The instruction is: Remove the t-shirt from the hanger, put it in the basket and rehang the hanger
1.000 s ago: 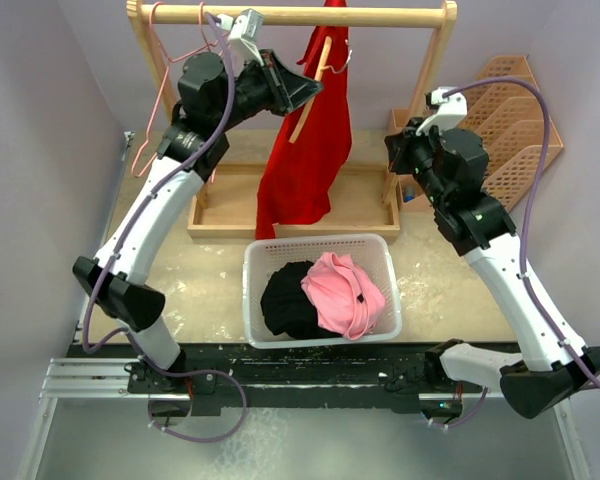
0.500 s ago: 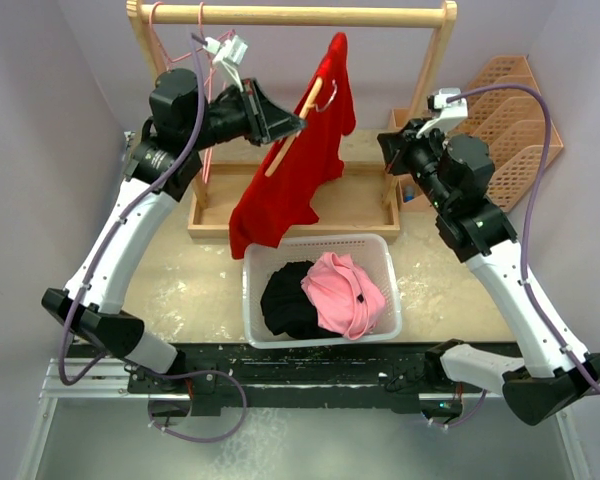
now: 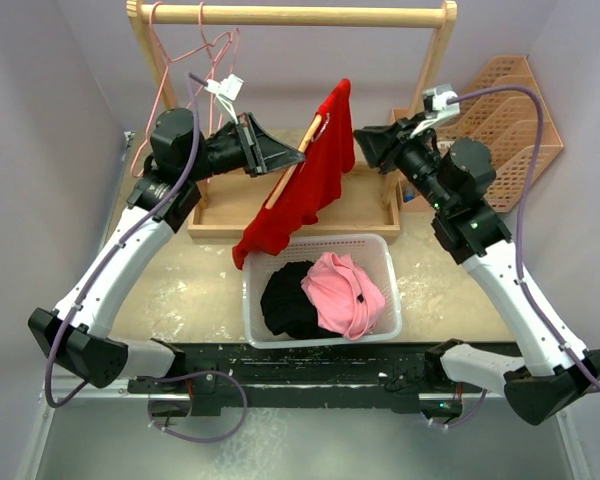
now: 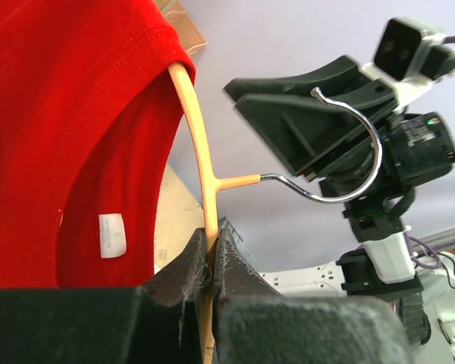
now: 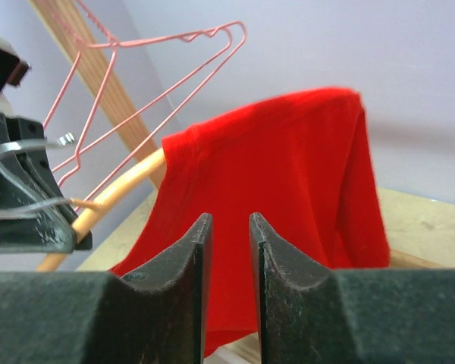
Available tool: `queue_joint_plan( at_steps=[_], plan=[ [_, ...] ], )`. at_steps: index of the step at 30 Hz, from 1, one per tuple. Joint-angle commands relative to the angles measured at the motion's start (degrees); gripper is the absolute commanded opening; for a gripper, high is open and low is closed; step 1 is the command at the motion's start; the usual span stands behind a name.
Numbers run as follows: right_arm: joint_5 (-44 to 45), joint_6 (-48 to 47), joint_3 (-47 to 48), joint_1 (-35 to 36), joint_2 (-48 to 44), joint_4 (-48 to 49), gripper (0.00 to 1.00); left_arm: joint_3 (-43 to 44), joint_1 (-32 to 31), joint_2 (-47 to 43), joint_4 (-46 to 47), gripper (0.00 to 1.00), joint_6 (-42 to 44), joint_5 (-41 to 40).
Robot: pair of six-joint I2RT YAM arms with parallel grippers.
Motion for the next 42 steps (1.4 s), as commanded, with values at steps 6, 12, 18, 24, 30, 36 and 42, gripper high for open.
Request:
queue_joint_plan(
  at_steps=[6,12,18,24,30,36,42],
  plan=[
    [1.8,-0.5,0.5,10.4,4.4,6.9,0.48,-0.3,0.3,-4.3,12.2,0.00,-5.4,-1.8],
    [1.9,-0.4,1.6,11.5,6.3,7.7,0.58,-1.0,0.2,-4.5,12.1,0.00,-5.5,-1.7],
    [2.2,-0.4,2.1,12.0,7.0,8.1,0.60,-1.5,0.2,-4.9,11.6,0.00,-4.7,-2.3],
    [3.0,-0.2,1.1,12.2,5.3,9.2,0.60,-1.4,0.2,-5.2,10.1,0.00,-2.7,-3.7],
    [3.8,-0.2,1.6,12.3,6.4,9.4,0.60,-1.6,0.2,-5.2,10.0,0.00,-2.7,-3.4],
    [8.6,-0.4,3.3,12.3,9.4,8.6,0.58,-2.1,0.2,-6.6,9.5,0.00,-2.3,-2.8],
    [12.0,-0.9,5.4,12.3,11.4,8.9,0.49,-2.7,0.2,-7.7,8.2,0.00,-1.6,-2.3]
  ],
)
